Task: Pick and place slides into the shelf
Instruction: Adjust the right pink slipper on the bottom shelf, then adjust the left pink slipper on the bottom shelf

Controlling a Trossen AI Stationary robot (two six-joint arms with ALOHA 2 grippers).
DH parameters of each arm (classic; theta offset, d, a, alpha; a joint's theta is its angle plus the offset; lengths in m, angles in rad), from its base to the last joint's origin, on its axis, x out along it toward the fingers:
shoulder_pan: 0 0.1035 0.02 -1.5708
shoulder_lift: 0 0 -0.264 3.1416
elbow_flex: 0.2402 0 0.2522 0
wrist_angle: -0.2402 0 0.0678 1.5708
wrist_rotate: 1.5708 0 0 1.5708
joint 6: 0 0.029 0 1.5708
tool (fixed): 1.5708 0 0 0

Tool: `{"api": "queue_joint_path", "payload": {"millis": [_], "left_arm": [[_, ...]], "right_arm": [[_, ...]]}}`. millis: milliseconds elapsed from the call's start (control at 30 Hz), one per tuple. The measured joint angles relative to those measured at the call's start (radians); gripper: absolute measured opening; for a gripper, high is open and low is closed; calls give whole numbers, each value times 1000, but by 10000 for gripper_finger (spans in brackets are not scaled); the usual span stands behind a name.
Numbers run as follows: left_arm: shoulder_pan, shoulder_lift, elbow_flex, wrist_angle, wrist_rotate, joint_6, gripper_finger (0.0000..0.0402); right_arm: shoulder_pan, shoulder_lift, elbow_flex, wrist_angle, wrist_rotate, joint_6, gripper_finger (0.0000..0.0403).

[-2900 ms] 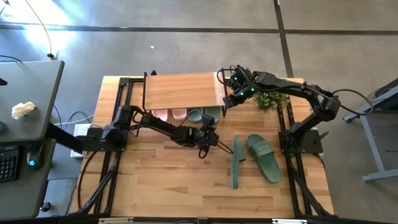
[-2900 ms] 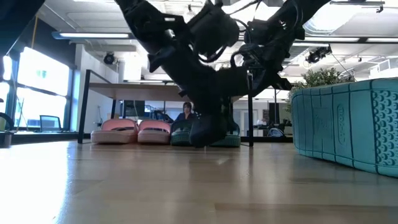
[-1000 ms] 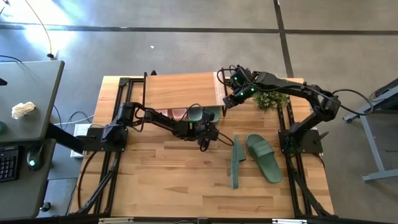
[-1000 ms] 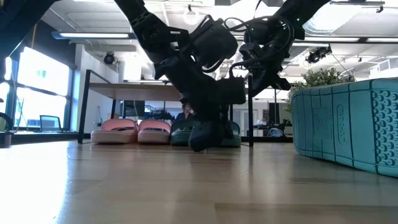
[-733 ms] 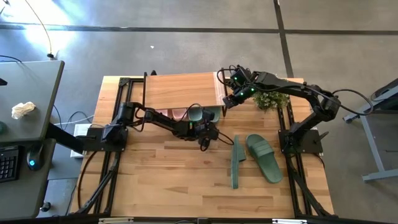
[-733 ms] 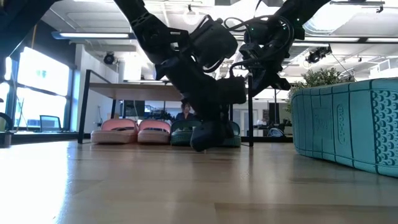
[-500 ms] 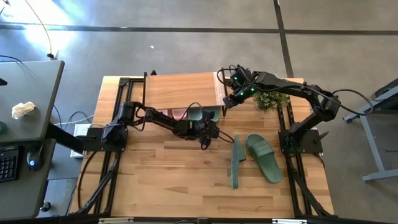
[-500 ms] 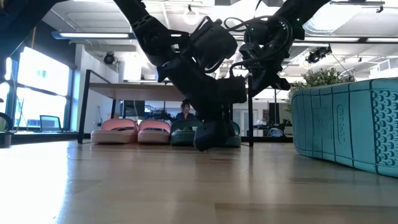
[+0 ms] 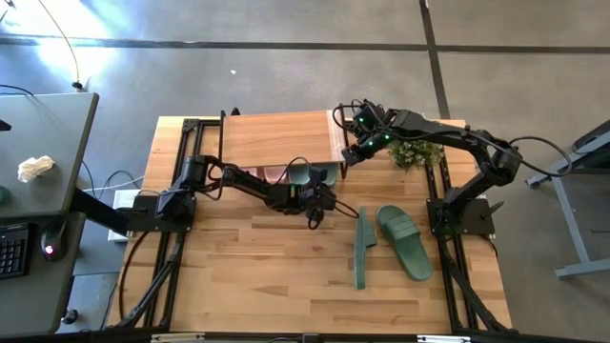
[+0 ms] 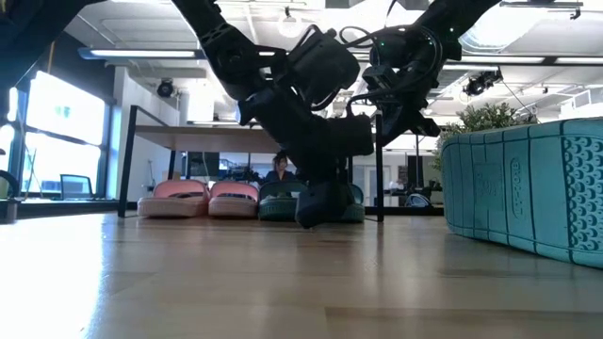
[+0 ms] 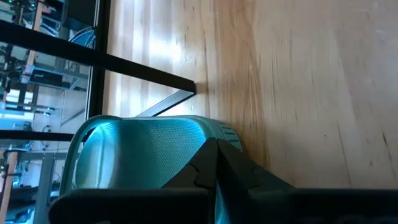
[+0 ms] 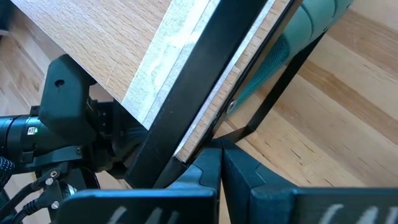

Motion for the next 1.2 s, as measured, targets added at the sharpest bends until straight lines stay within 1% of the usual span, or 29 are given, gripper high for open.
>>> {"api": "queue_joint_path", "payload": {"millis": [133, 267, 333, 400, 500, 567, 633, 700, 800, 967, 1100, 1200], "left_arm": [[0, 0, 0, 3, 1, -4, 0], [-3, 0, 2, 5, 28, 2, 0], [-25, -7, 9, -16, 24, 7, 0], [-49, -18, 19, -21, -5, 24, 0], [-90, -62, 35, -55, -18, 29, 0], [-122, -99, 56, -135, -11, -11, 0], [-154, -139, 82, -279, 0, -105, 0], [-180, -191, 102, -454, 32, -205, 0], [-207, -264, 112, -667, 86, -325, 0], [-238, -343, 108, -961, 169, -524, 0], [-265, -367, 93, -1092, 215, -621, 0], [-281, -403, 19, -1083, 273, -694, 0]], "right_arm": [[0, 0, 0, 0, 0, 0, 0], [0, 0, 0, 0, 0, 0, 0], [0, 0, 0, 0, 0, 0, 0], [0, 0, 0, 0, 0, 0, 0], [0, 0, 0, 0, 0, 0, 0], [0, 0, 0, 0, 0, 0, 0], [0, 0, 0, 0, 0, 0, 0], [0, 0, 0, -1, 0, -1, 0], [0, 0, 0, -1, -1, -8, 0], [0, 0, 0, 2, 5, -16, 0], [0, 0, 0, 1, 6, -18, 0], [0, 0, 0, 1, 6, -18, 0]]}}
